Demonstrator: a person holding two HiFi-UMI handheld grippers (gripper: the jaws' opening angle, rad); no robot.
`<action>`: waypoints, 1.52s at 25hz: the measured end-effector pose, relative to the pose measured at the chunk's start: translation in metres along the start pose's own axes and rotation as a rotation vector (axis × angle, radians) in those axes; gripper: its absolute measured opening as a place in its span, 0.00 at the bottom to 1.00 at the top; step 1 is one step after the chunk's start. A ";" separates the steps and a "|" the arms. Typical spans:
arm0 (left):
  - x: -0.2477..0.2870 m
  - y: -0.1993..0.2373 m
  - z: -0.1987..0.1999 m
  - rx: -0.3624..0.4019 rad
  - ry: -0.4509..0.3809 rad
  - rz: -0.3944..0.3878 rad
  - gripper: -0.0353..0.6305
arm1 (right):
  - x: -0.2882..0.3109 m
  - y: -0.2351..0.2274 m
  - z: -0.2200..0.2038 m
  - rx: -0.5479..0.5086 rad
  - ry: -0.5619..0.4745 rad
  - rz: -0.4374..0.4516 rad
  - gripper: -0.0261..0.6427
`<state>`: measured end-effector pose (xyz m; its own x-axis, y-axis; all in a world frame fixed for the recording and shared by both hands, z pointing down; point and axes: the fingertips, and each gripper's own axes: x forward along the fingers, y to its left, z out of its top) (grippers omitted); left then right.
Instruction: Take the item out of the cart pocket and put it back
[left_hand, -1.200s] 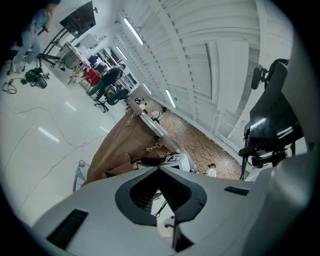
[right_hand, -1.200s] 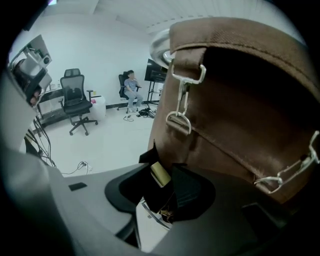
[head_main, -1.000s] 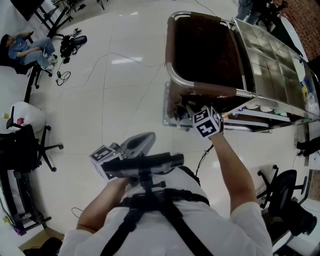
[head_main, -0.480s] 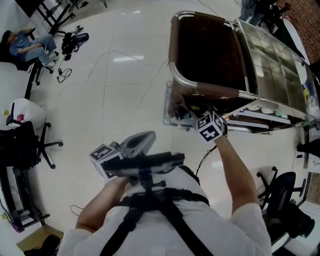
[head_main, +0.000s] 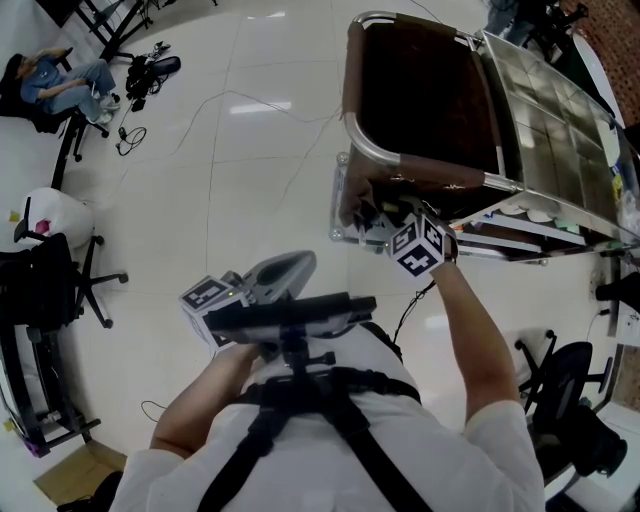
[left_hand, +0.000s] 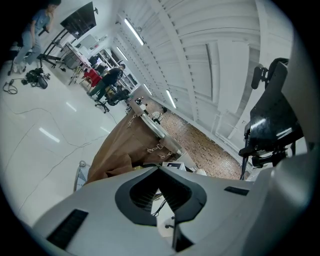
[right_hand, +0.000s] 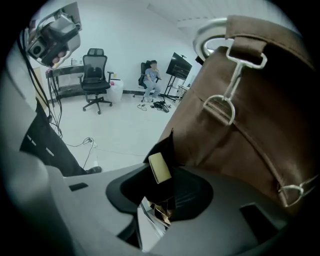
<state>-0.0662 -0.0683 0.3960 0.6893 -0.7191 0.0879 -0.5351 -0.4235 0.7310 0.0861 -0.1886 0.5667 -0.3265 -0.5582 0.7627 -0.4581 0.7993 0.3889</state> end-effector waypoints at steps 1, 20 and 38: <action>0.000 0.000 0.000 0.000 0.001 -0.001 0.05 | 0.002 0.001 0.000 0.007 0.000 0.008 0.22; -0.001 -0.003 -0.001 0.005 0.003 -0.006 0.05 | 0.009 -0.002 -0.002 0.055 0.004 -0.015 0.20; -0.004 -0.002 -0.007 0.001 0.027 -0.019 0.04 | 0.007 -0.012 -0.014 0.336 -0.048 -0.054 0.19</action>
<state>-0.0647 -0.0603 0.3990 0.7123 -0.6958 0.0921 -0.5221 -0.4374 0.7322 0.1006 -0.1993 0.5744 -0.3291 -0.6141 0.7174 -0.7200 0.6547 0.2301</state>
